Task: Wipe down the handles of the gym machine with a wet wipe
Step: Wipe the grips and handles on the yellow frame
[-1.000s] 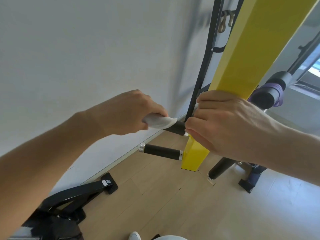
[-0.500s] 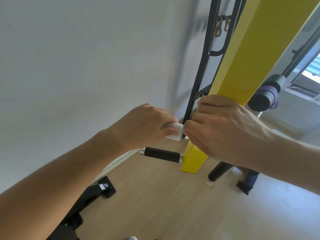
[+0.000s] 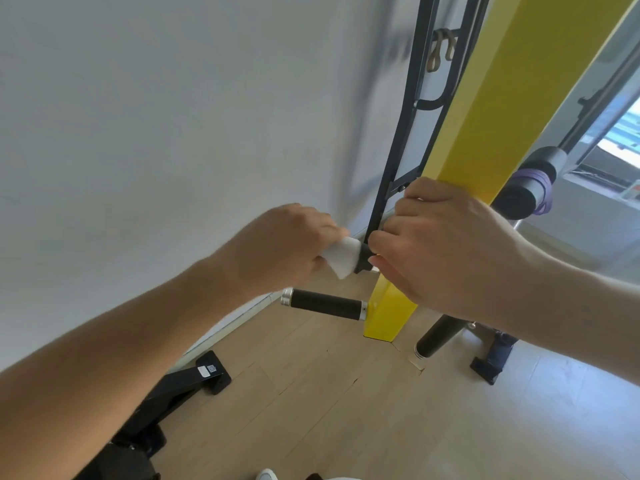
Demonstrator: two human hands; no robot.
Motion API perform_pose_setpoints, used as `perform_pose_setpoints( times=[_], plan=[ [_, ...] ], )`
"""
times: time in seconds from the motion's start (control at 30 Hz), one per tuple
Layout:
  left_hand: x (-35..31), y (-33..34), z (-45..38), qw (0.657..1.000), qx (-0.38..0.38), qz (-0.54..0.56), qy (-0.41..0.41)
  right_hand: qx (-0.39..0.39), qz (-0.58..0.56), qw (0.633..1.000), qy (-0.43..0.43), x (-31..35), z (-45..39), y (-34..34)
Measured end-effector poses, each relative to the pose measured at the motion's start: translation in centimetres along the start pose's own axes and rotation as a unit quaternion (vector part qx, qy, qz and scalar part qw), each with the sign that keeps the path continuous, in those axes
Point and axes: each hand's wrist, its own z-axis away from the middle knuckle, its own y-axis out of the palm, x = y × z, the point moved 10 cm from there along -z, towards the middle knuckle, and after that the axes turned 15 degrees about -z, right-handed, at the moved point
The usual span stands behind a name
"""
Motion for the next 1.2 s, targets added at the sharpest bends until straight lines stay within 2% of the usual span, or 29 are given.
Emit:
perform_pose_setpoints(
  times=[0.1, 0.23, 0.33, 0.43, 0.5, 0.57, 0.7, 0.77, 0.83, 1.03, 1.13, 1.2],
  plan=[
    [-3.6, -0.6, -1.7, 0.999, -0.048, 0.013, 0.002, -0.014, 0.011, 1.000, 0.003, 0.0, 0.1, -0.2],
    [-3.1, -1.0, -1.8, 0.996, -0.073, 0.044, -0.009, -0.032, 0.006, 0.999, -0.002, -0.2, 0.5, -0.8],
    [0.3, 0.9, -0.2, 0.998, 0.057, 0.027, -0.027, -0.010, -0.014, 1.000, -0.007, 0.0, 0.7, -0.4],
    [1.1, 0.8, 0.1, 0.992, 0.099, 0.073, -0.027, -0.014, -0.026, 1.000, -0.004, -0.1, 0.6, -0.3],
    [-0.2, 0.4, -1.1, 0.992, 0.091, 0.089, -0.024, -0.036, -0.026, 0.999, 0.002, -0.2, 0.5, -0.6],
    [-1.8, 0.4, -2.4, 0.996, 0.066, 0.055, -0.018, -0.058, -0.036, 0.998, 0.005, -0.3, 0.6, -0.8],
    [-3.5, -1.3, -2.4, 0.995, -0.082, 0.048, -0.004, -0.110, -0.068, 0.992, -0.005, -0.2, 0.9, -1.3],
    [-3.5, -1.0, -1.5, 0.993, -0.110, 0.036, 0.006, -0.163, -0.084, 0.983, -0.014, -0.3, 1.2, -2.0],
    [-2.0, -0.3, -0.1, 0.994, -0.107, 0.002, -0.001, -0.199, -0.091, 0.975, -0.028, -0.3, 1.5, -2.3],
    [3.7, 0.4, 2.5, 0.997, -0.031, -0.041, -0.050, -0.214, -0.097, 0.971, -0.048, 0.2, 1.1, -2.0],
    [1.1, 0.6, -0.3, 0.998, -0.002, -0.038, -0.040, -0.243, -0.091, 0.964, -0.058, 0.4, 0.8, -2.2],
    [-1.5, -0.4, -2.2, 0.998, -0.031, -0.011, -0.045, -0.272, -0.104, 0.955, -0.063, 0.3, 0.9, -2.6]
  ],
)
